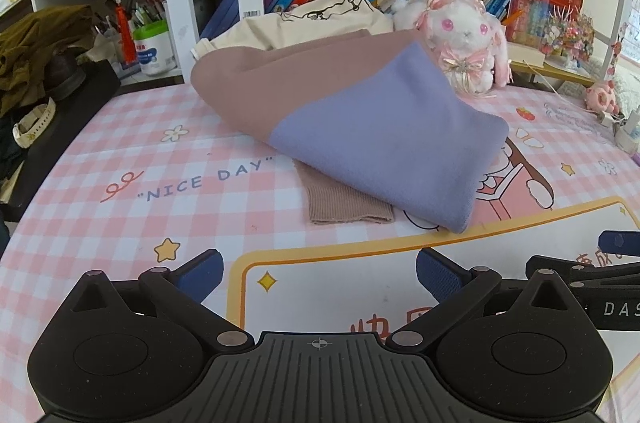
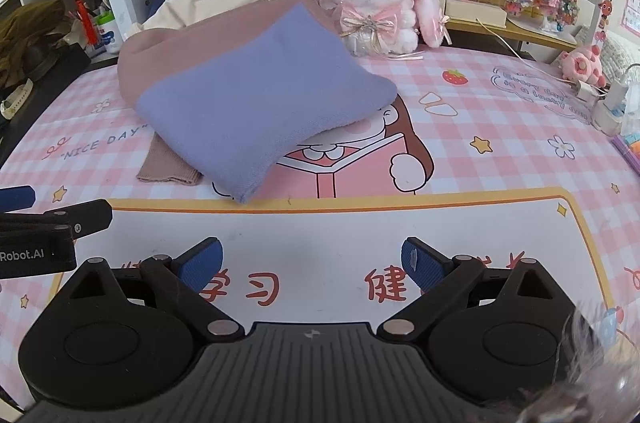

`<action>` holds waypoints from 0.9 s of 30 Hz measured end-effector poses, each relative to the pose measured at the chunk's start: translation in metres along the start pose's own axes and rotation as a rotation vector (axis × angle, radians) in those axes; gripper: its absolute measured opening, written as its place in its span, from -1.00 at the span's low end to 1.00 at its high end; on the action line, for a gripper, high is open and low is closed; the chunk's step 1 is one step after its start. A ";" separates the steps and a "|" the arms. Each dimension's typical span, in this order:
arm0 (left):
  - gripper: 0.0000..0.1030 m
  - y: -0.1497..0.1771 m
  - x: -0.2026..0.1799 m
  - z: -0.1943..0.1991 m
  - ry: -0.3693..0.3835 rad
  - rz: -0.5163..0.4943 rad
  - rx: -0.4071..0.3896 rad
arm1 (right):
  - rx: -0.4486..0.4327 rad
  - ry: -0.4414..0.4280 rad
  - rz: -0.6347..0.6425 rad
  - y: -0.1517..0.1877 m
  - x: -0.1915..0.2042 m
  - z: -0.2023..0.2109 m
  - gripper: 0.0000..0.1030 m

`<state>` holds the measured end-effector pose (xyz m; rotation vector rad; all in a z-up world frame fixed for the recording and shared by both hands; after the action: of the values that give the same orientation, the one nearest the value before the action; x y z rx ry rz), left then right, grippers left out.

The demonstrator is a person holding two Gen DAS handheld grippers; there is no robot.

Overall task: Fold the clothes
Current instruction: 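Move both grippers toward the folded lavender-and-mauve sweater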

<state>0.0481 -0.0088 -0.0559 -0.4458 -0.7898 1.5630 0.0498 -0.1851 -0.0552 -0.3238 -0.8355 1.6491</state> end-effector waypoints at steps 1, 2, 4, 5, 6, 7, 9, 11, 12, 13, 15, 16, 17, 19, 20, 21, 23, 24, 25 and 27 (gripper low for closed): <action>1.00 0.000 0.000 0.000 0.000 0.000 0.001 | 0.001 0.000 0.002 0.000 0.000 0.000 0.88; 1.00 -0.001 0.000 0.000 -0.001 -0.001 0.002 | 0.001 0.000 0.003 -0.001 0.001 -0.001 0.88; 1.00 -0.001 0.000 -0.001 -0.001 -0.001 0.004 | 0.003 -0.001 0.004 -0.001 0.000 -0.002 0.89; 1.00 -0.001 0.000 -0.002 0.000 -0.001 0.006 | 0.004 -0.001 0.004 -0.001 0.000 -0.002 0.88; 1.00 -0.001 0.000 -0.002 0.001 -0.001 0.009 | 0.004 0.000 0.003 -0.001 0.000 -0.002 0.88; 1.00 0.000 -0.001 -0.003 0.002 -0.002 0.012 | 0.004 0.001 0.003 -0.001 0.000 -0.002 0.89; 1.00 0.000 -0.001 -0.005 0.003 -0.003 0.020 | 0.005 0.002 0.004 -0.002 0.000 -0.002 0.89; 1.00 0.001 -0.001 -0.006 0.005 -0.004 0.024 | 0.005 0.004 0.004 -0.002 0.000 -0.002 0.88; 1.00 0.001 -0.001 -0.007 0.006 -0.004 0.025 | 0.005 0.005 0.004 -0.002 0.000 -0.003 0.89; 1.00 0.001 -0.002 -0.007 0.007 -0.005 0.025 | 0.005 0.006 0.003 -0.002 0.000 -0.003 0.89; 1.00 0.000 -0.002 -0.007 0.006 -0.007 0.023 | 0.006 0.008 0.001 -0.003 -0.001 -0.003 0.89; 1.00 0.000 -0.002 -0.007 0.006 -0.007 0.022 | 0.006 0.009 0.001 -0.003 -0.001 -0.003 0.89; 1.00 0.000 -0.001 -0.008 0.009 -0.007 0.023 | 0.005 0.010 0.001 -0.003 -0.001 -0.003 0.89; 1.00 0.001 -0.001 -0.009 0.017 -0.007 0.029 | 0.004 0.010 0.003 -0.003 -0.001 -0.004 0.89; 1.00 0.001 -0.001 -0.009 0.020 -0.009 0.033 | 0.004 0.010 0.003 -0.003 0.000 -0.004 0.88; 1.00 0.001 -0.002 -0.010 0.023 -0.011 0.036 | 0.004 0.009 0.004 -0.002 0.000 -0.004 0.88; 1.00 0.001 -0.003 -0.010 0.026 -0.013 0.038 | 0.004 0.008 0.003 -0.003 0.000 -0.004 0.89; 1.00 0.001 -0.003 -0.010 0.026 -0.012 0.037 | 0.005 0.008 0.003 -0.003 -0.001 -0.004 0.89; 1.00 0.000 -0.003 -0.010 0.026 -0.011 0.036 | 0.005 0.009 0.002 -0.003 -0.001 -0.005 0.89; 1.00 0.001 -0.002 -0.010 0.025 -0.007 0.034 | 0.004 0.010 0.002 -0.003 -0.001 -0.004 0.89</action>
<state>0.0551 -0.0089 -0.0636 -0.4365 -0.7439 1.5588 0.0549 -0.1843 -0.0565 -0.3297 -0.8240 1.6495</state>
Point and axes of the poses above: each gripper's, at about its wrist camera, not at the fingertips, and z roughly against the way its jaws point, x to its left, y to its underside, the point moved 7 cm from there along -z, roughly the way its jaws point, and after that the axes turned 12 degrees about -y, right-handed, at the moved point
